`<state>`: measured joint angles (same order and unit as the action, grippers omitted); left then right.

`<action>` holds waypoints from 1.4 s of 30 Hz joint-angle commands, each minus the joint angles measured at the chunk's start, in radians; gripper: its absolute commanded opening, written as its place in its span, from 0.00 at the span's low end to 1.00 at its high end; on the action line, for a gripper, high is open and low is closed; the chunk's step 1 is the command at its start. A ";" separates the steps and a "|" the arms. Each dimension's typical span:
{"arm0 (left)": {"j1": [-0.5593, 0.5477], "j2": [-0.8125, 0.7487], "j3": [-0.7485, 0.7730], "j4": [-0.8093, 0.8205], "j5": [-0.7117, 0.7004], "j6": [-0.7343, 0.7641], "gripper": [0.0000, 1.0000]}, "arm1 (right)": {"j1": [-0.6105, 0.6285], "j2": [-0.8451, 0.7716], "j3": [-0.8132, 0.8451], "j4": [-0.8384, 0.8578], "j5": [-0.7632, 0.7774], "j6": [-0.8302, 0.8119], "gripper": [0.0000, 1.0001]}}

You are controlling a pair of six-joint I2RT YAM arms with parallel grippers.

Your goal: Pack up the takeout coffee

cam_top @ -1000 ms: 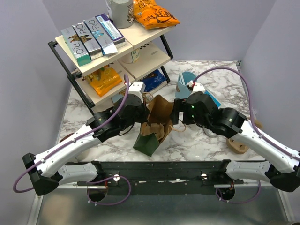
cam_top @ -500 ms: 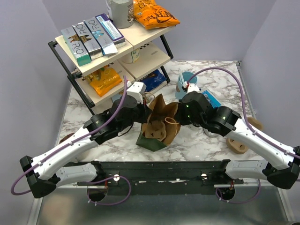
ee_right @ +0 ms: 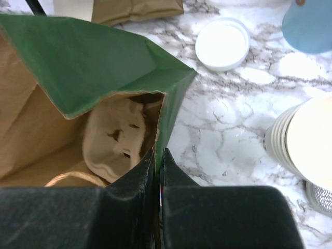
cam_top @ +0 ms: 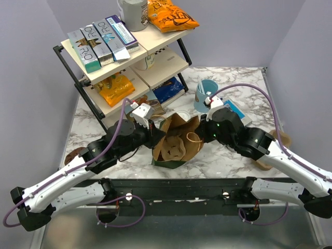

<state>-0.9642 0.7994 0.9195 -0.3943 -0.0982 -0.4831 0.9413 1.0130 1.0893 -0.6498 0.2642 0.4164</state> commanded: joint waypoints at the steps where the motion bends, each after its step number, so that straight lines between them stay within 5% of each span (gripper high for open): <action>1: -0.007 0.029 0.027 0.037 -0.023 0.018 0.46 | 0.002 0.065 0.142 -0.094 0.030 -0.062 0.13; 2: -0.005 0.038 0.036 0.032 -0.014 0.024 0.56 | 0.004 0.109 0.171 -0.131 0.049 -0.057 0.13; 3: -0.007 0.034 0.053 0.029 -0.008 0.031 0.78 | 0.002 0.130 0.228 -0.193 0.050 -0.057 0.13; 5: -0.007 0.015 0.067 0.029 0.018 0.052 0.99 | -0.002 0.185 0.268 -0.244 0.041 -0.051 0.13; 13: -0.007 -0.069 0.148 -0.081 0.040 0.080 0.99 | -0.032 0.211 0.380 -0.295 -0.163 -0.256 0.13; 23: -0.007 -0.163 0.176 -0.104 -0.040 0.083 0.99 | -0.032 0.095 0.291 -0.212 -0.322 -0.608 0.13; 36: -0.007 -0.013 0.246 -0.136 -0.100 0.103 0.99 | 0.122 0.206 0.331 -0.220 0.050 -0.669 0.18; 42: -0.005 -0.020 0.226 -0.137 -0.107 0.101 0.99 | 0.240 0.269 0.325 -0.209 0.046 -0.642 0.18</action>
<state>-0.9646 0.8062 1.1381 -0.5251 -0.1749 -0.3950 1.1275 1.2625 1.3994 -0.8738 0.2619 -0.2253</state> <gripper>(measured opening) 0.988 0.177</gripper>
